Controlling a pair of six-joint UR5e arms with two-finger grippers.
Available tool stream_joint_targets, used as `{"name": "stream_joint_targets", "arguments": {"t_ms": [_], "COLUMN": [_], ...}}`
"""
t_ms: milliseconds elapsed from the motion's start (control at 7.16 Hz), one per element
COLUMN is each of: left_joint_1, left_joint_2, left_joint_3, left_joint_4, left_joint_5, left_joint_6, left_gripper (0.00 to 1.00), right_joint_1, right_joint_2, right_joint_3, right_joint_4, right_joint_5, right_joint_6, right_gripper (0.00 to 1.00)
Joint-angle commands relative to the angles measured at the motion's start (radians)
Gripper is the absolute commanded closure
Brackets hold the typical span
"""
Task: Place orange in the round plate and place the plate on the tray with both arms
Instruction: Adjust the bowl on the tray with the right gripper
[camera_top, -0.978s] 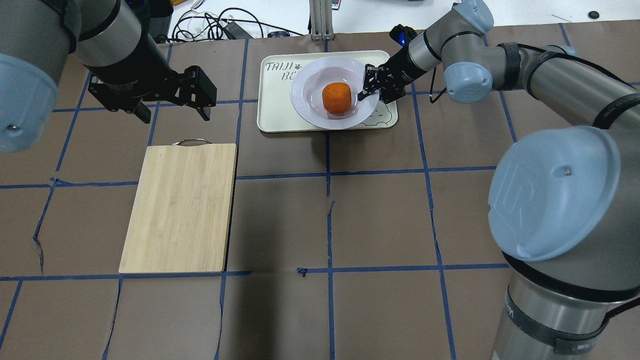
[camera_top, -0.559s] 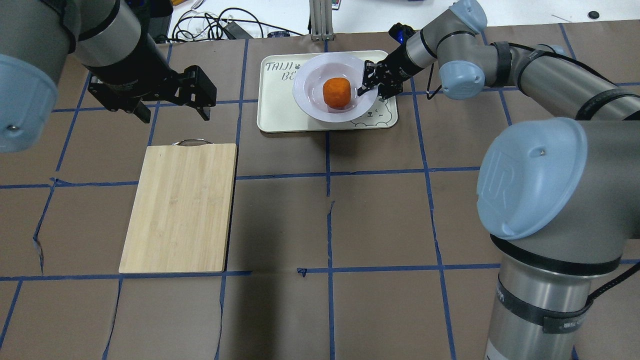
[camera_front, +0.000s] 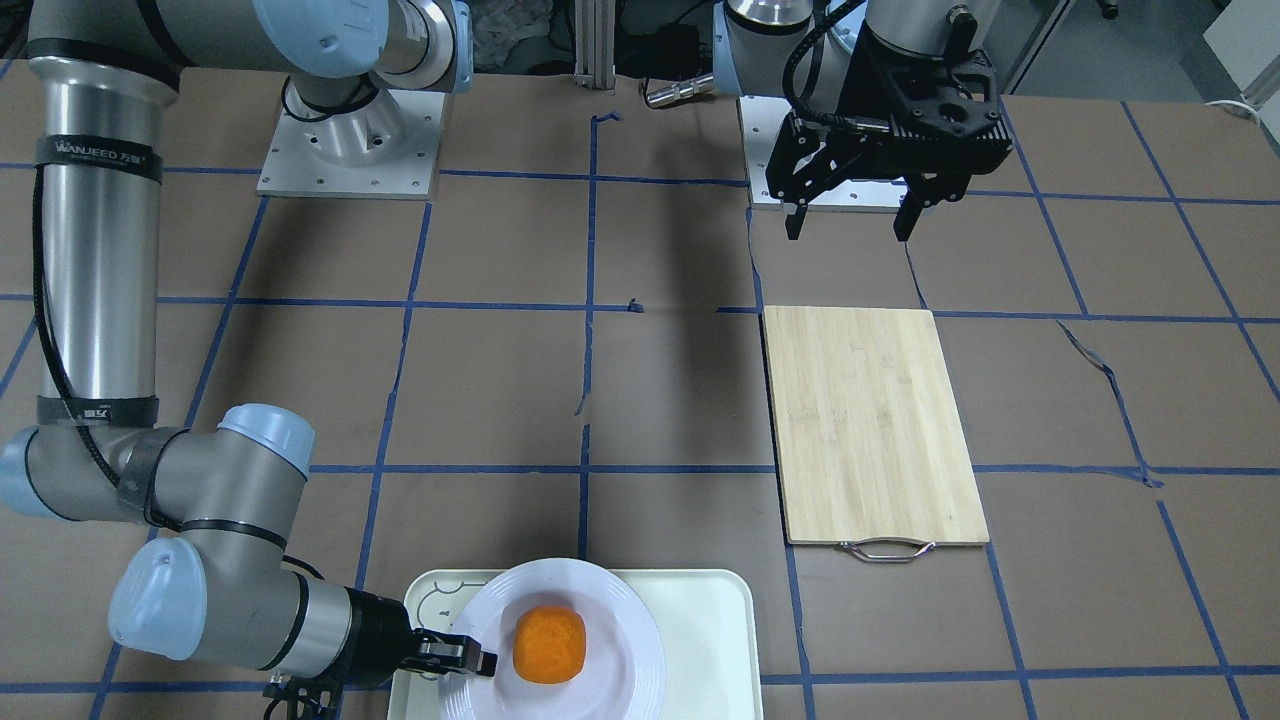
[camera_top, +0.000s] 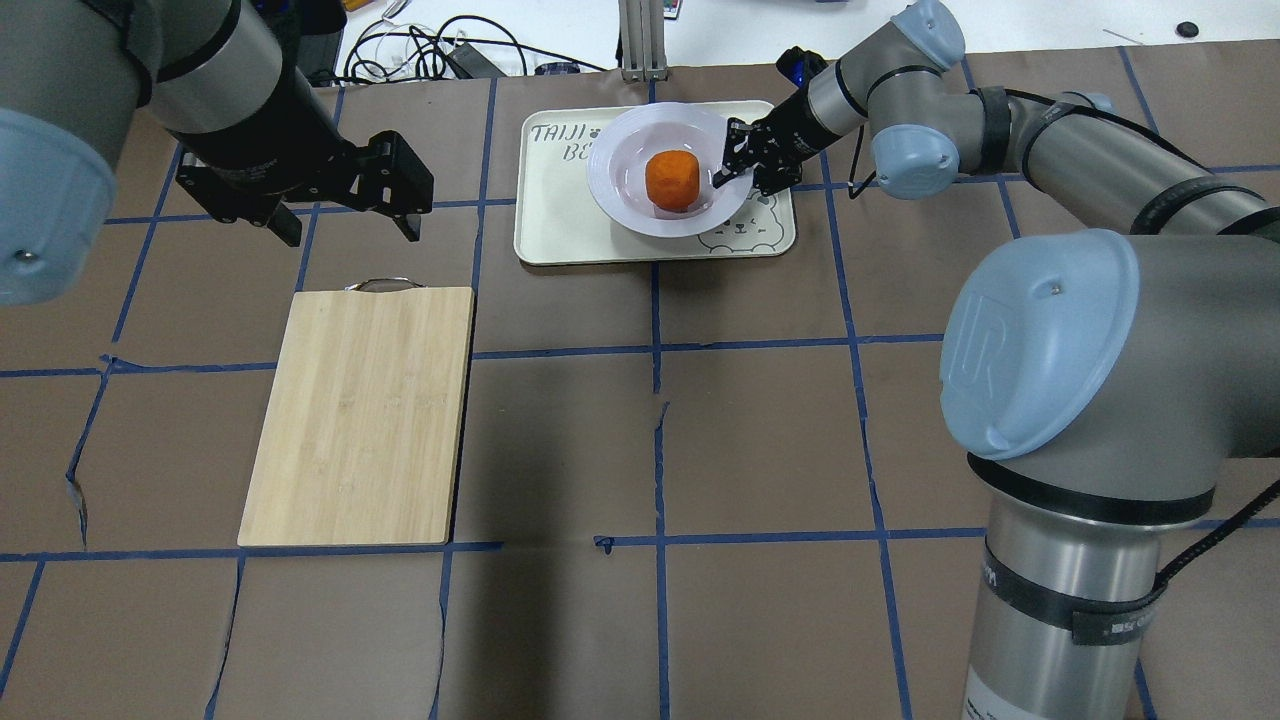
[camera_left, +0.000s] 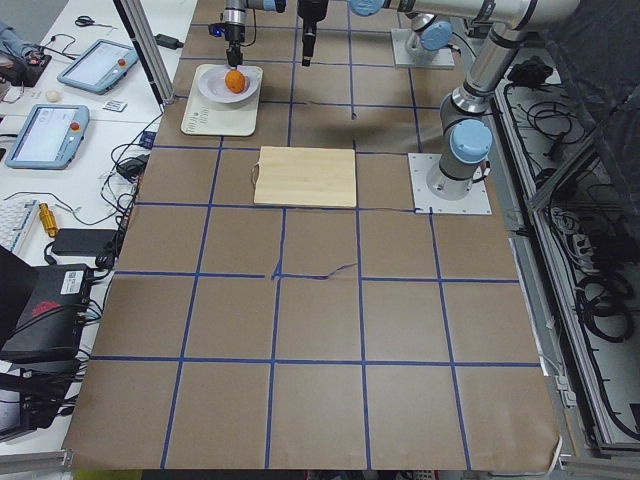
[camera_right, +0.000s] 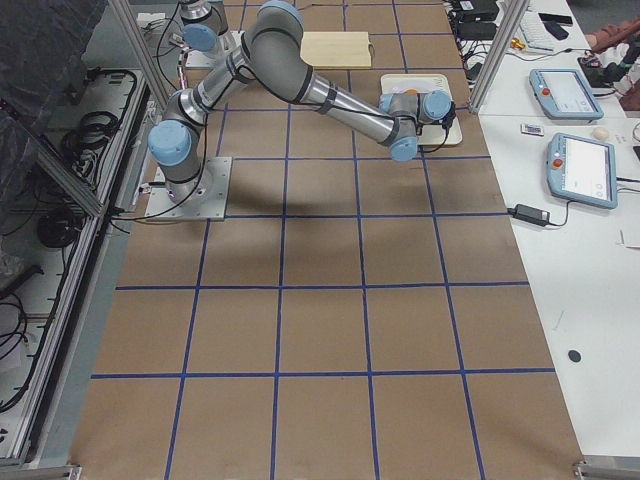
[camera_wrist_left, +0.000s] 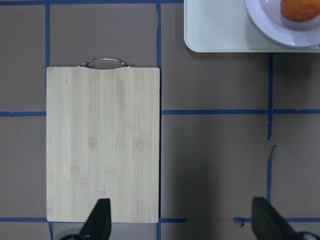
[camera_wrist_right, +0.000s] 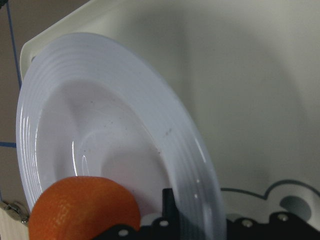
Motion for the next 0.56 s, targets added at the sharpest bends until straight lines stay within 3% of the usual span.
{"name": "stream_joint_targets", "arguments": {"t_ms": [0, 140, 279, 419], "left_joint_1": [0.0, 0.0, 0.0, 0.0], "left_joint_2": [0.0, 0.0, 0.0, 0.0], "left_joint_3": [0.0, 0.0, 0.0, 0.0], "left_joint_4": [0.0, 0.002, 0.002, 0.002], "left_joint_5": [0.0, 0.0, 0.0, 0.0], "left_joint_6": [0.0, 0.0, 0.0, 0.0], "left_gripper": [0.0, 0.0, 0.0, 0.0], "right_joint_1": [0.001, 0.001, 0.001, 0.001], "right_joint_2": [0.013, 0.013, 0.013, 0.013], "right_joint_3": [-0.001, -0.001, -0.001, 0.0], "right_joint_4": [-0.005, -0.011, -0.011, -0.011], "right_joint_5": [0.001, -0.001, -0.002, -0.002], "right_joint_6": [0.006, 0.006, 0.004, 0.003], "right_gripper": [1.0, 0.89, 0.59, 0.44]}}
